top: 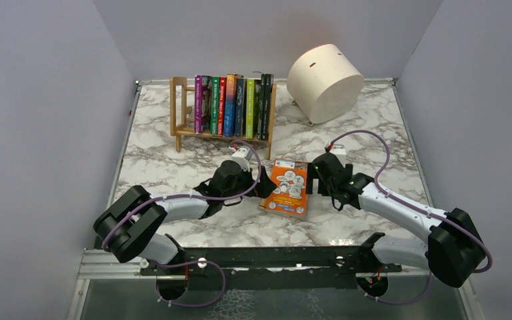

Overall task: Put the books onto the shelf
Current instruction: Pick up the book from the center of the board.

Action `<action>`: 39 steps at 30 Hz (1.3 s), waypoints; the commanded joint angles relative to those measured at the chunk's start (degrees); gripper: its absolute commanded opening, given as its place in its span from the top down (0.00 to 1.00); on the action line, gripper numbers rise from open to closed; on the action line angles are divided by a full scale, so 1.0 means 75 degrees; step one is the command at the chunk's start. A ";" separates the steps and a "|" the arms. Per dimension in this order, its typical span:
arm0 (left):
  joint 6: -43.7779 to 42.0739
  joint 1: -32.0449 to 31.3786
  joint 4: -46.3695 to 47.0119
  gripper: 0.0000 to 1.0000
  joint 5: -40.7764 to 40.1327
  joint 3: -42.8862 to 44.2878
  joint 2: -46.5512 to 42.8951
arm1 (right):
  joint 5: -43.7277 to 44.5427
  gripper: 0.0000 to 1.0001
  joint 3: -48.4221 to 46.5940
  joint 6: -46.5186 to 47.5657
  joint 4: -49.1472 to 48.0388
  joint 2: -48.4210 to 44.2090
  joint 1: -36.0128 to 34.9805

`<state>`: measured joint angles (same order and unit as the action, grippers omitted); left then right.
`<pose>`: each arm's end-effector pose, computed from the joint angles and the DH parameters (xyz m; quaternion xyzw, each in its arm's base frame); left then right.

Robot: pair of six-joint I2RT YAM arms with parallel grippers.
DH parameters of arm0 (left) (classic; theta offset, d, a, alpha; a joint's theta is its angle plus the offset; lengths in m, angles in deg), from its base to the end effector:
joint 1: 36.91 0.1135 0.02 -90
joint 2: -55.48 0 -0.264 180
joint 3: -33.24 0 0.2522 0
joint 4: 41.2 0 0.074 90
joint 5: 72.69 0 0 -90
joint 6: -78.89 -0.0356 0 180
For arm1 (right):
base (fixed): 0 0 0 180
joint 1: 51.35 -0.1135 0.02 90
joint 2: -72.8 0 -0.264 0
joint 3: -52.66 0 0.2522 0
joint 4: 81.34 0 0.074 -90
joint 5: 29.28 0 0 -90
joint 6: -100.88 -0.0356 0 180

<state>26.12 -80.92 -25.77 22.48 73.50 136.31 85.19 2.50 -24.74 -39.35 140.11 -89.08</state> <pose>0.1909 -0.1889 0.1636 0.0740 0.8403 -0.3777 0.3819 0.1781 0.1191 0.1914 0.0390 0.9429 -0.0085 0.3306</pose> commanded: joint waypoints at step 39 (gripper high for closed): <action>0.0930 -0.0062 0.2006 0.01 0.1285 0.0148 0.1405 | -0.1493 0.01 0.0081 0.0876 -0.1803 0.0475 0.0046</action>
<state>32.33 -81.18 -14.30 29.84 73.55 146.43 76.20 2.58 -18.79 -49.38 142.91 -88.73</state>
